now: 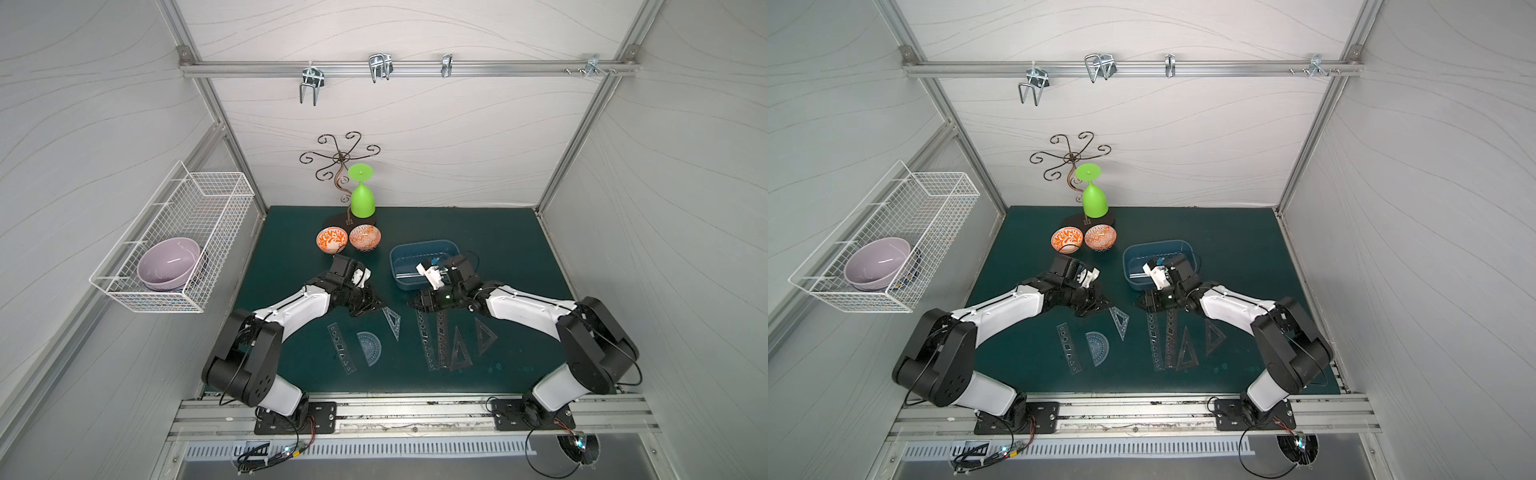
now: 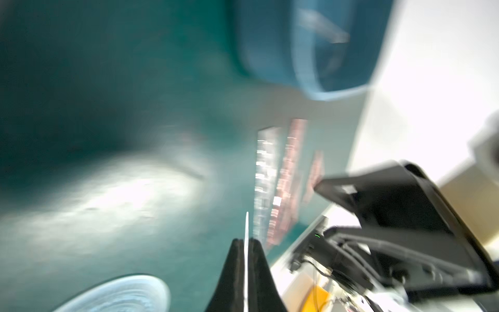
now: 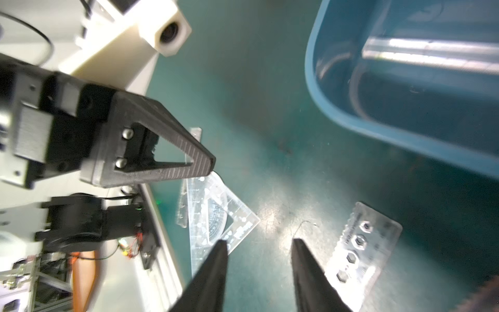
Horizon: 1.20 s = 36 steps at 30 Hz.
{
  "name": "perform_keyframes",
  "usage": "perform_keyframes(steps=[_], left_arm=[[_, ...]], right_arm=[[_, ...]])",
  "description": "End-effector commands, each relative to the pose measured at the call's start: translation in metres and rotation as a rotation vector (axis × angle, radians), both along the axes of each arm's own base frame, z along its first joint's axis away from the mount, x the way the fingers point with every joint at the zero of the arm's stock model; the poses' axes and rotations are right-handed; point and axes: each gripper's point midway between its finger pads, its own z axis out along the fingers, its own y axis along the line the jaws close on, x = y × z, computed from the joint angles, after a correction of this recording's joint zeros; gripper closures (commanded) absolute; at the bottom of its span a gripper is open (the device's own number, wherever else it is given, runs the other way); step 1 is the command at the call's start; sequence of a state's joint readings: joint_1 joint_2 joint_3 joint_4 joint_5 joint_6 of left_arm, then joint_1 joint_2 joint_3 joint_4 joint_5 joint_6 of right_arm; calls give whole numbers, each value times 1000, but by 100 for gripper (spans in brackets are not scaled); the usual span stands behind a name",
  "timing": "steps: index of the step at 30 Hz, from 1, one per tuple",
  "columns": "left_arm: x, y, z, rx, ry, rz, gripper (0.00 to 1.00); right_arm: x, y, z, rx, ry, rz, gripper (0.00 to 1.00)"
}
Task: Put the scattered rulers into the storage box
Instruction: Pick up the ruler from the center of the board.
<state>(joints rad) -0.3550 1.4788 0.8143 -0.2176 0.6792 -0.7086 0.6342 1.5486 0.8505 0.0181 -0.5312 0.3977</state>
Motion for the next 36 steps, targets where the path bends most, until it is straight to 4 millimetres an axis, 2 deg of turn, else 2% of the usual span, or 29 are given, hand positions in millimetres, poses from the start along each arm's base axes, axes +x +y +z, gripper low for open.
perform_keyframes(steps=[1,4,7,11,16,21,26,33,36], left_arm=[[9,-11,43,-181,-107,-49,100],[9,-15,62,-259,-143,-82,100],[10,-19,76,-304,-170,-93,100],[11,-20,80,-328,-177,-96,100],[15,-20,82,-342,-191,-78,100],[18,-19,82,-343,-201,-66,100],[21,-19,81,-334,-207,-58,100],[24,-19,80,-325,-215,-52,100],[25,-19,80,-322,-221,-55,100]], right_arm=[[-12,-4,21,120,135,46,48],[-15,0,38,174,162,95,40],[-17,7,46,220,199,127,39],[-15,14,53,281,234,144,39],[-14,19,53,294,255,155,45],[-11,22,56,313,263,160,58],[-9,23,58,335,276,169,83],[-7,23,62,351,285,169,93],[-4,23,65,358,286,165,100]])
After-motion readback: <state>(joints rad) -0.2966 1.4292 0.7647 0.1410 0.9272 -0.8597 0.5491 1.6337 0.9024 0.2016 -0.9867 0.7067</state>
